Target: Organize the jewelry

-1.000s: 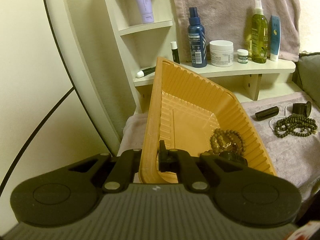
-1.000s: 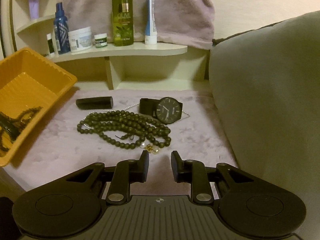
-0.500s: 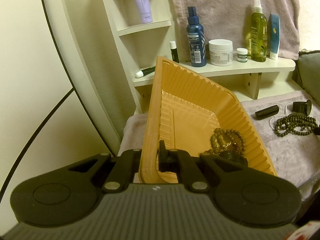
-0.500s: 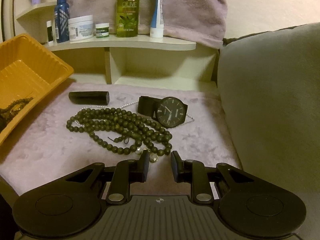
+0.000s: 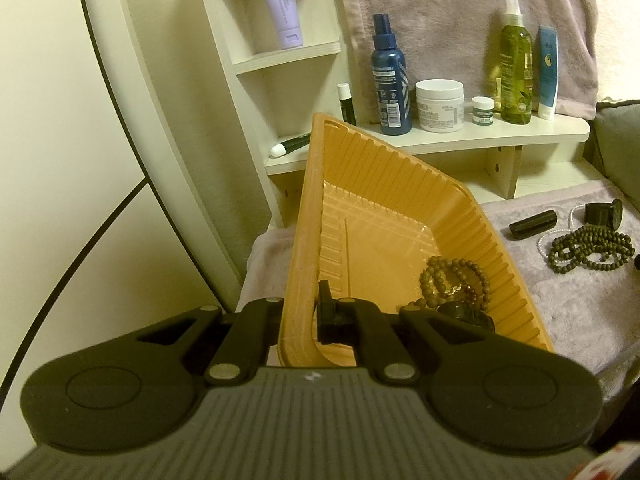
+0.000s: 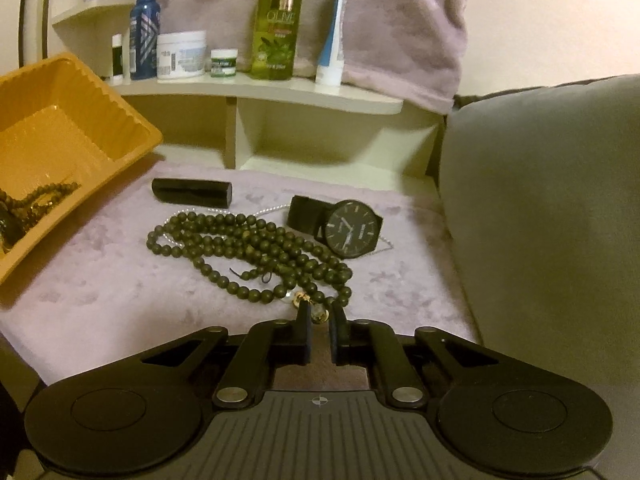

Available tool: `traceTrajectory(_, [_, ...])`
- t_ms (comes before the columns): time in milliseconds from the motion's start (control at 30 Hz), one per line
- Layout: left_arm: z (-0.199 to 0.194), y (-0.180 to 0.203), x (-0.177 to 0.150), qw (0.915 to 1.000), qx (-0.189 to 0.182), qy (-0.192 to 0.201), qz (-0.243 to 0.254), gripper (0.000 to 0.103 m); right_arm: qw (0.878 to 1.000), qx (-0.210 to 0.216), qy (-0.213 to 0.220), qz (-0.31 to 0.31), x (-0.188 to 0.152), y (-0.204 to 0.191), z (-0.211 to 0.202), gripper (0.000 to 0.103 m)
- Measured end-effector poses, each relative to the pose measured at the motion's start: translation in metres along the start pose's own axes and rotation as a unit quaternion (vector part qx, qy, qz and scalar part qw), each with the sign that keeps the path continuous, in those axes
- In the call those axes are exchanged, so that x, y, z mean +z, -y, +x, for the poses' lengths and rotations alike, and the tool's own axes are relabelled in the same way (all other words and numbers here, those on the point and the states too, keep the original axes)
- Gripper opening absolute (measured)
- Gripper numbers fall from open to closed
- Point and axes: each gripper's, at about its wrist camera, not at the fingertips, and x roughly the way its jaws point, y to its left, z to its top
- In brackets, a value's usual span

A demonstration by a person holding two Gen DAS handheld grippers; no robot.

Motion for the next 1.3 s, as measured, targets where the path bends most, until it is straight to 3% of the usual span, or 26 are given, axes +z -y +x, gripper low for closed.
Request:
traceTrajectory(133, [0.000, 0.000, 0.000, 1.0000, 0.000, 0.000, 0.000, 0.004, 1.000, 0.025, 0.010, 0.008, 0.009, -0.008, -0.014, 0.008])
traceTrajectory(267, [0.000, 0.000, 0.000, 1.0000, 0.000, 0.000, 0.000, 0.004, 0.996, 0.083, 0.033, 0.018, 0.028, -0.027, -0.027, 0.008])
traceTrajectory(500, [0.000, 0.001, 0.000, 1.0000, 0.000, 0.001, -0.001, 0.004, 0.977, 0.208, 0.048, -0.011, 0.059, -0.085, -0.036, 0.008])
traceTrajectory(733, [0.000, 0.000, -0.001, 1.0000, -0.002, 0.002, -0.002, 0.004, 0.957, 0.286, 0.022, -0.038, 0.065, -0.128, -0.027, 0.008])
traceTrajectory(933, [-0.001, -0.001, -0.001, 1.0000, -0.004, 0.003, -0.001, 0.005, 0.950, 0.310, 0.002, -0.043, 0.058, -0.144, -0.014, 0.009])
traceTrajectory(1000, [-0.001, -0.001, -0.001, 1.0000, -0.004, 0.003, -0.001, 0.005, 0.946, 0.321, -0.006, -0.036, 0.057, -0.143, -0.011, 0.014])
traceTrajectory(1100, [-0.002, -0.001, -0.001, 1.0000, -0.004, 0.003, -0.001, 0.005, 0.950, 0.313, 0.005, -0.017, 0.056, -0.136, -0.014, 0.041])
traceTrajectory(1300, [-0.003, -0.001, 0.000, 1.0000, -0.003, 0.003, -0.002, 0.005, 0.969, 0.245, 0.039, 0.024, 0.054, -0.100, -0.028, 0.044])
